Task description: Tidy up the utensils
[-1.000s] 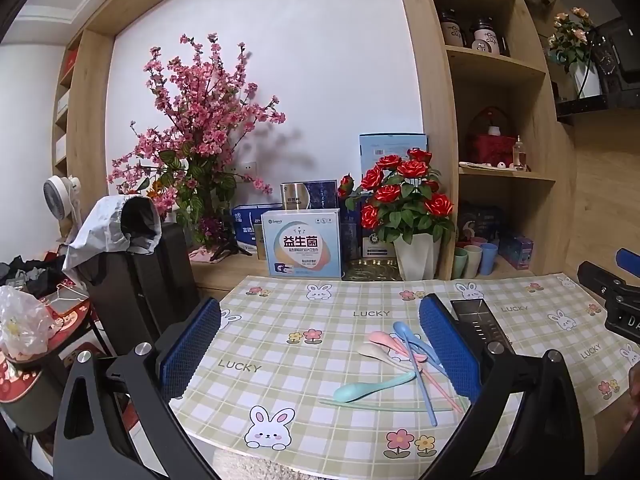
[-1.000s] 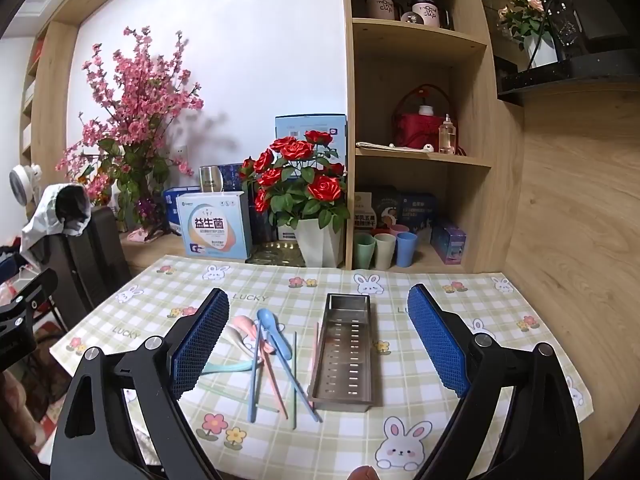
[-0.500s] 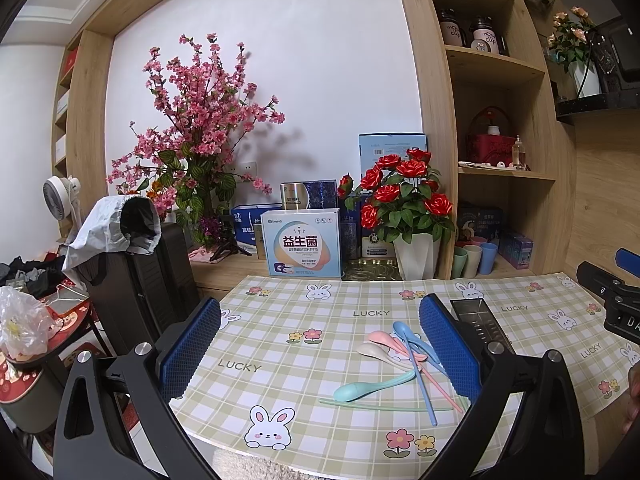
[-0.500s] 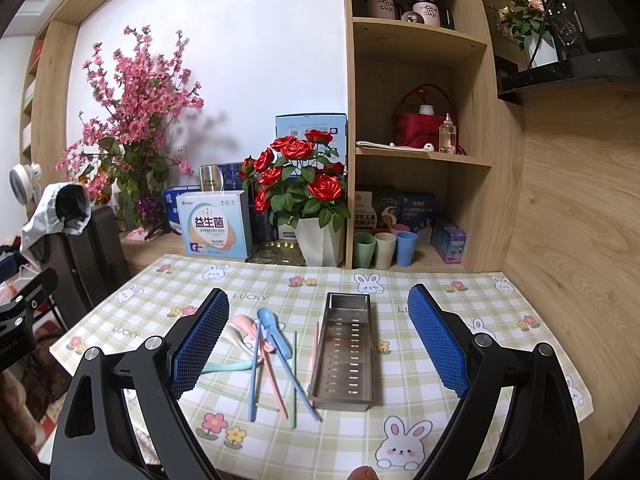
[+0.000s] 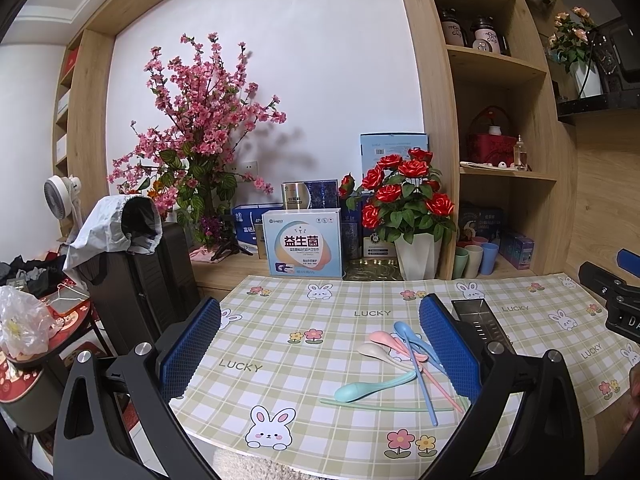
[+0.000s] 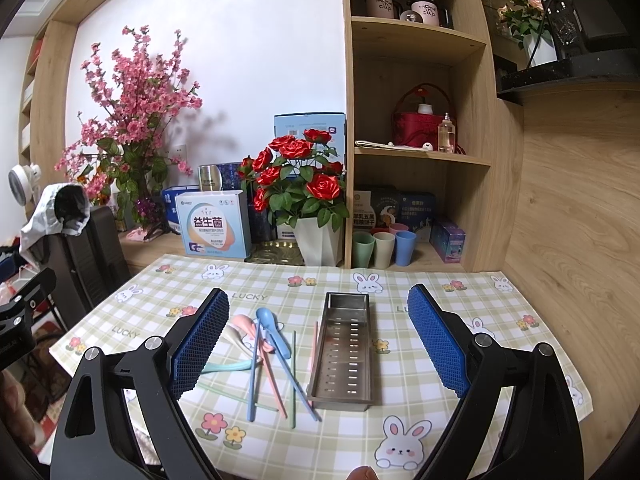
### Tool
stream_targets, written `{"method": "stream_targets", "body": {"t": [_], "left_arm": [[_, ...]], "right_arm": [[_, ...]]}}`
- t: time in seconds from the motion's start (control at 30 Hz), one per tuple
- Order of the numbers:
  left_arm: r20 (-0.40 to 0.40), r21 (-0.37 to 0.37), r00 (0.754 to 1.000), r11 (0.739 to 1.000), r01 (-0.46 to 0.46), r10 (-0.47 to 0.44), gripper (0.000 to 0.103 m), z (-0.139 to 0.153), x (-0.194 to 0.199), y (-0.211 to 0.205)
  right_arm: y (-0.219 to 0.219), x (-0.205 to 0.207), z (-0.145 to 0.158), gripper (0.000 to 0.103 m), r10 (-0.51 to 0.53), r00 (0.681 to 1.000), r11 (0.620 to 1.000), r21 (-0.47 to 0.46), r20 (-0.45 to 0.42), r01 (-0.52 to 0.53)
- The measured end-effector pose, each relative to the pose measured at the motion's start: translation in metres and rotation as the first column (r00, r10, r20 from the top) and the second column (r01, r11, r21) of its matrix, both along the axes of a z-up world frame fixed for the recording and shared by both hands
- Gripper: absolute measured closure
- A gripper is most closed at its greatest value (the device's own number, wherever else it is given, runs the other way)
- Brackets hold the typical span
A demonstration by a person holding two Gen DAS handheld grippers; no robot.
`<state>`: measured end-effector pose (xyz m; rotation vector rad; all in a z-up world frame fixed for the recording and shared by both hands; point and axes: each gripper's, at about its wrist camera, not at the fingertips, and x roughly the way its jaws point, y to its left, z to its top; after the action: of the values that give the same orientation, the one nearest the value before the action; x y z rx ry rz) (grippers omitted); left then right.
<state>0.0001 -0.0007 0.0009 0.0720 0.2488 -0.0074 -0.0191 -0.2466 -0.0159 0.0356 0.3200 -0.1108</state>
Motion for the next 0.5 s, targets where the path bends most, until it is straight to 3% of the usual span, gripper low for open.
{"method": "stream_targets", "body": {"t": [0.5], "left_arm": [[0.0,0.0,1.0,1.0,-0.001,0.001,0.006,0.0003,-0.0001,0.0001]], "right_arm": [[0.001,-0.0002,0.0009,0.015,0.0,1.0,1.0,0.0,0.0,0.0]]}}
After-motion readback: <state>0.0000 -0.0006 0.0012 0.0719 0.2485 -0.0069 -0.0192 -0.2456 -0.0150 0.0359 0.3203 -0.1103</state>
